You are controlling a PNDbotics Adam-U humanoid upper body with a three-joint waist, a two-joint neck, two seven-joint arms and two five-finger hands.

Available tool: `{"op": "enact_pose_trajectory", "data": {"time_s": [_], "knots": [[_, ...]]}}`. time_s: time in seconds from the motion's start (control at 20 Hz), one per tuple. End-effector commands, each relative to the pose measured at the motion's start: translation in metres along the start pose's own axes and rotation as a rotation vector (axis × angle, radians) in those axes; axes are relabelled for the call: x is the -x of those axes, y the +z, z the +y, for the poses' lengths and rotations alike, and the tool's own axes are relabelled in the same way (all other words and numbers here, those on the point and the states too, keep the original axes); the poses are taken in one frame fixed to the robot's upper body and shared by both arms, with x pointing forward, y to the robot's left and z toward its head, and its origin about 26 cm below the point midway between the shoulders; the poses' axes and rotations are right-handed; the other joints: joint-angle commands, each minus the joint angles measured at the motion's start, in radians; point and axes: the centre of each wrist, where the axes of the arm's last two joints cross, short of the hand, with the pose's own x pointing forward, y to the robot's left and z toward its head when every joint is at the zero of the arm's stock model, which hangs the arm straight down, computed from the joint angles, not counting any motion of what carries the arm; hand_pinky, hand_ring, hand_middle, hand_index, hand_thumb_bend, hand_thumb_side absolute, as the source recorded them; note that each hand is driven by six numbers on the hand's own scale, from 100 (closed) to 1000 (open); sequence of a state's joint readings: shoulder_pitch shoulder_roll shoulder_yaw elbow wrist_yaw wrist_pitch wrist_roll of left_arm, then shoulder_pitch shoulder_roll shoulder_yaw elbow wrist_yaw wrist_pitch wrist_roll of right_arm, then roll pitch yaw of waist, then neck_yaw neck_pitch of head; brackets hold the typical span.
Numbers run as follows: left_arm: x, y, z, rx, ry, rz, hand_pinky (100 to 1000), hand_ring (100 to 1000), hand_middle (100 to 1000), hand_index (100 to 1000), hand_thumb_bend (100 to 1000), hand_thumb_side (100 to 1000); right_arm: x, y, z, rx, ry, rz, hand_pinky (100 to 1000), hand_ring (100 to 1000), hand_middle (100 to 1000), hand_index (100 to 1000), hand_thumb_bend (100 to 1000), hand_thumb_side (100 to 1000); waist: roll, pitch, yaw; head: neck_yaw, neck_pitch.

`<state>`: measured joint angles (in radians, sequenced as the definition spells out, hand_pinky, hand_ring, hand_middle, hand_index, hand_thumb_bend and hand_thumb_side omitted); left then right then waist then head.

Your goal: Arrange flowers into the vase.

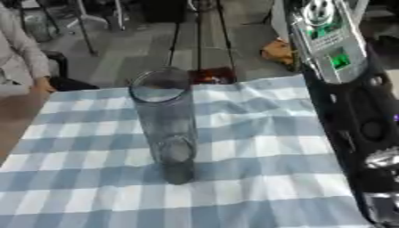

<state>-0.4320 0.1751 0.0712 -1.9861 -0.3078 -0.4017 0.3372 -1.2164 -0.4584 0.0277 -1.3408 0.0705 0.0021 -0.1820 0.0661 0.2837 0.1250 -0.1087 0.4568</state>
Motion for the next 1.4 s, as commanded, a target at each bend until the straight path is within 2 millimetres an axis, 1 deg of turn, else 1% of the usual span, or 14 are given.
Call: {"op": "enact_pose_trajectory", "data": {"time_s": [0.05, 0.1, 0.15, 0.45, 0.8, 1.1, 1.4], "knots": [[-0.004, -0.006, 0.002, 0.015, -0.005, -0.030, 551, 732, 816, 887, 233, 1000, -0.021, -0.012, -0.002, 0.056, -0.063, -0.057, 443, 244, 100, 121, 100, 201, -0.002, -0.027, 0.004, -0.004, 0.003], [-0.004, -0.007, 0.002, 0.015, -0.005, -0.030, 551, 732, 816, 887, 233, 1000, -0.023, -0.013, 0.000, 0.065, -0.073, -0.060, 442, 243, 100, 121, 100, 236, -0.002, -0.028, 0.005, -0.004, 0.003], [-0.004, -0.007, 0.002, 0.016, -0.005, -0.031, 552, 732, 817, 887, 233, 1000, -0.026, -0.014, 0.002, 0.076, -0.088, -0.065, 441, 241, 100, 121, 100, 199, -0.002, -0.028, 0.005, -0.004, 0.004], [-0.004, -0.006, 0.001, 0.021, 0.000, -0.030, 551, 731, 817, 886, 232, 1000, -0.039, -0.018, 0.016, 0.121, -0.162, -0.096, 433, 238, 100, 122, 100, 195, -0.004, -0.031, 0.014, -0.009, 0.006], [-0.004, -0.006, 0.001, 0.024, 0.005, -0.027, 551, 731, 817, 886, 232, 1000, -0.048, -0.019, 0.030, 0.157, -0.240, -0.114, 424, 232, 100, 123, 100, 190, -0.005, -0.033, 0.023, -0.013, 0.008], [-0.004, -0.006, 0.000, 0.027, 0.009, -0.025, 550, 731, 817, 886, 232, 1000, -0.053, -0.019, 0.042, 0.181, -0.296, -0.098, 424, 231, 100, 123, 100, 185, -0.006, -0.032, 0.032, -0.014, 0.009], [-0.004, -0.006, 0.000, 0.030, 0.010, -0.023, 550, 730, 817, 885, 232, 1000, -0.054, -0.019, 0.048, 0.156, -0.275, -0.109, 426, 233, 100, 122, 100, 181, -0.008, -0.030, 0.035, -0.014, 0.010]]}}
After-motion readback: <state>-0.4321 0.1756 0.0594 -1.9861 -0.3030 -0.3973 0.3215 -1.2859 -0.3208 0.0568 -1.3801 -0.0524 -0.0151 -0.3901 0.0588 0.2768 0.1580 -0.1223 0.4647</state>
